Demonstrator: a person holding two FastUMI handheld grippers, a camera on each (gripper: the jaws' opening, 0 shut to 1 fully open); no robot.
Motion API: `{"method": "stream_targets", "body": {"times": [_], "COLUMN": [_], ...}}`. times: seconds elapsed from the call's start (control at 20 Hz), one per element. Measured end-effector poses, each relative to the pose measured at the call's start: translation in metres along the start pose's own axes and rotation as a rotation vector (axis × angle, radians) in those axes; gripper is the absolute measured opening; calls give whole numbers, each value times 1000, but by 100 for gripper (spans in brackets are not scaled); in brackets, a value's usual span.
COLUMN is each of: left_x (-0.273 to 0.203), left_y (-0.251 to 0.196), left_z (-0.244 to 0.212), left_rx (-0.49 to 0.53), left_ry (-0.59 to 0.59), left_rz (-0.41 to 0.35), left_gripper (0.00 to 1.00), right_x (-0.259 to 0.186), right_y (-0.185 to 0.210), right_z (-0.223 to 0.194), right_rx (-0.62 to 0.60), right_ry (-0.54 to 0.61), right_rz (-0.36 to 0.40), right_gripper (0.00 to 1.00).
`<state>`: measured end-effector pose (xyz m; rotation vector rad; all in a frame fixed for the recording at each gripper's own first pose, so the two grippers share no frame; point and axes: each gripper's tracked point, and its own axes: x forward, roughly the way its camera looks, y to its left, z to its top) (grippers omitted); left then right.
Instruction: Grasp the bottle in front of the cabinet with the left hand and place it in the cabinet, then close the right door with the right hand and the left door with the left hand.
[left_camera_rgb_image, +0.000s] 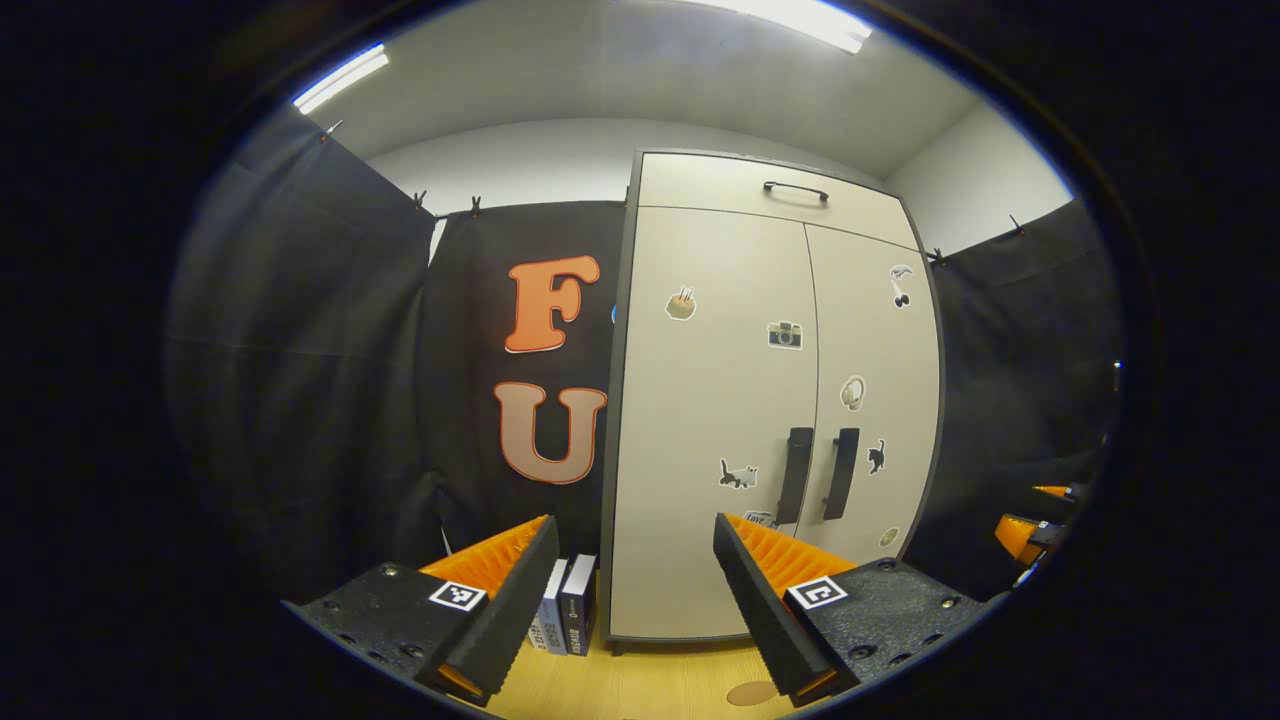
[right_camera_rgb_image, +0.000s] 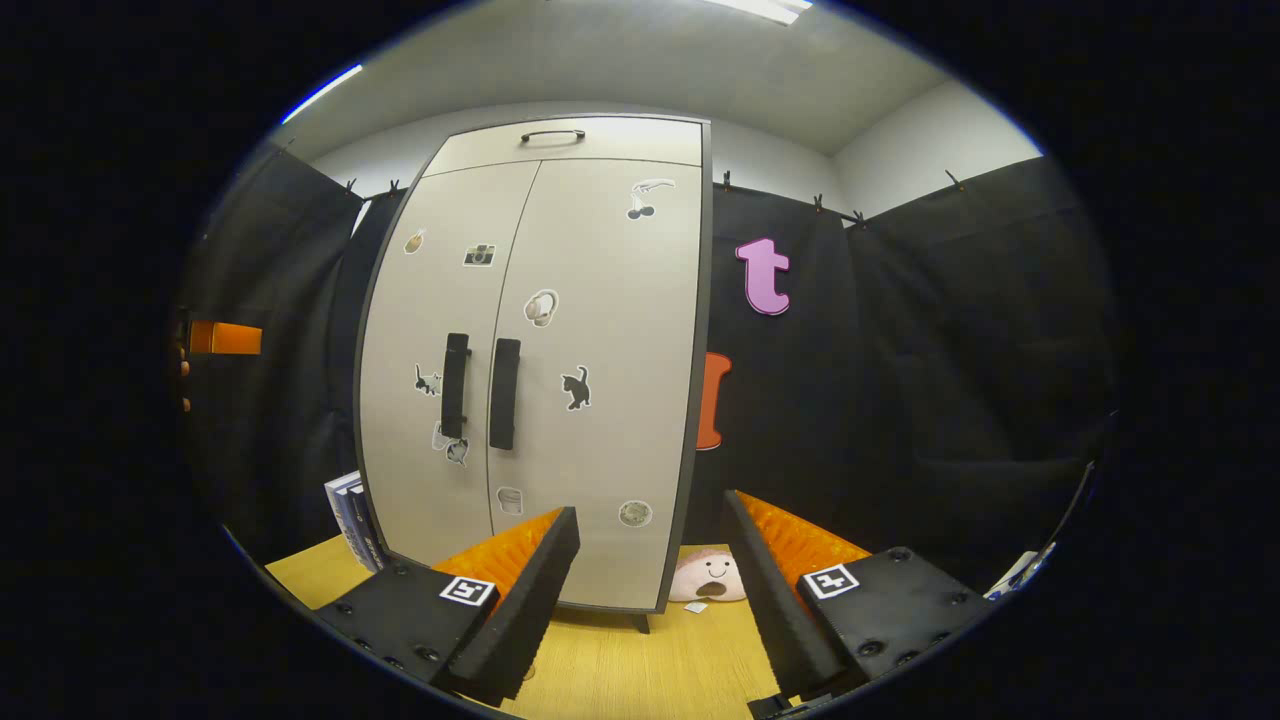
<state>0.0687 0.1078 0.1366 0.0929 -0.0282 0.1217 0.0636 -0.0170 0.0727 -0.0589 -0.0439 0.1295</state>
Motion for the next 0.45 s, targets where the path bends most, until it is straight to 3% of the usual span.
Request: {"method": "stream_targets", "body": {"times": [0.45], "left_x": [2], "left_y": [-11], "left_z": [9], "left_rx": [14], "left_ry": [-21], "left_rz": [-28], "left_gripper": [94], "right_x": [0], "right_y": [-6], "right_z": [2], "right_rx": [12], "right_ry": [-7], "right_rz": [-14], "right_gripper": [96]}}
